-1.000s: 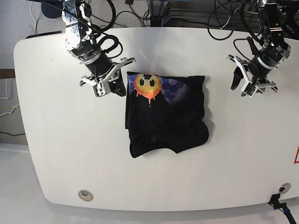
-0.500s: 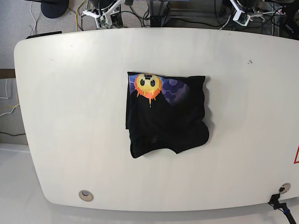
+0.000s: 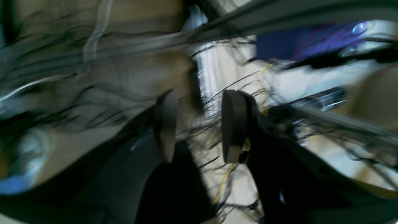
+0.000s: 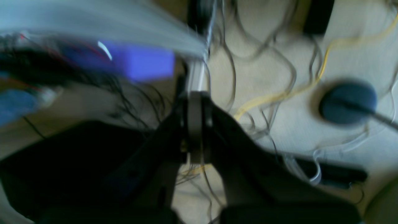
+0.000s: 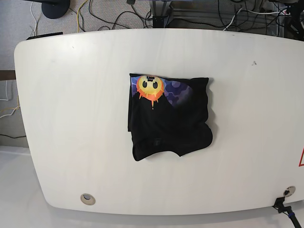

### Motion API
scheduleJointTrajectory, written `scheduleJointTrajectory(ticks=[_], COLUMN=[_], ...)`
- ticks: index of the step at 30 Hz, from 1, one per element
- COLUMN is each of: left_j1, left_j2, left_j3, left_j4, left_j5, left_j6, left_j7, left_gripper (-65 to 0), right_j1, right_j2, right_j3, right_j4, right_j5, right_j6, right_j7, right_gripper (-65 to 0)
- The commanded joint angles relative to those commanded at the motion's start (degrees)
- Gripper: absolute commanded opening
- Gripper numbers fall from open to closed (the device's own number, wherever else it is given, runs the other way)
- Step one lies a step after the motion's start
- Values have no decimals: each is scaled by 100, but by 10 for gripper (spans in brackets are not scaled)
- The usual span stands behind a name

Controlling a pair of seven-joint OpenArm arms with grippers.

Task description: Fold the T-shirt properly

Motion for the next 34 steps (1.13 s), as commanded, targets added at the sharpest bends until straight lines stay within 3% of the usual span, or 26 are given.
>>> scheduleJointTrajectory(ticks=[6, 14, 18, 22, 28, 31, 34], left_j1=[-1451, -2963, -3473, -3991, -4448, -4695, -4914], left_j2=[-158, -167, -167, -167, -123, -123, 53], left_j3=[255, 273, 273, 273, 273, 273, 273], left_j4=[-2171, -4237, -5020, -5908, -6462, -6813, -7174], left_j5=[615, 1284, 1758, 2136, 2585, 2620, 2971], left_j6=[0, 0, 505, 1138, 2088, 2211, 2229], left_j7=[-18, -26, -316, -396, -387, -378, -378], left_gripper=[-441, -441, -441, -441, -439, -439, -439], right_j1=[1178, 2409, 2980, 3534, 4062, 4237, 4431], right_j2=[-18, -141, -185, -299, -334, -343, -484], right_j3=[-97, -105, -97, -97, -105, -105, -105], right_j4=[-1837, -3464, -4334, -5292, -6207, -6426, -6655], right_j5=[44, 26, 9, 0, -9, -9, -18], right_j6=[9, 26, 290, 290, 290, 290, 290], right_j7=[0, 0, 53, 343, 668, 668, 668], right_gripper=[-650, -650, -650, -650, -650, -650, -650])
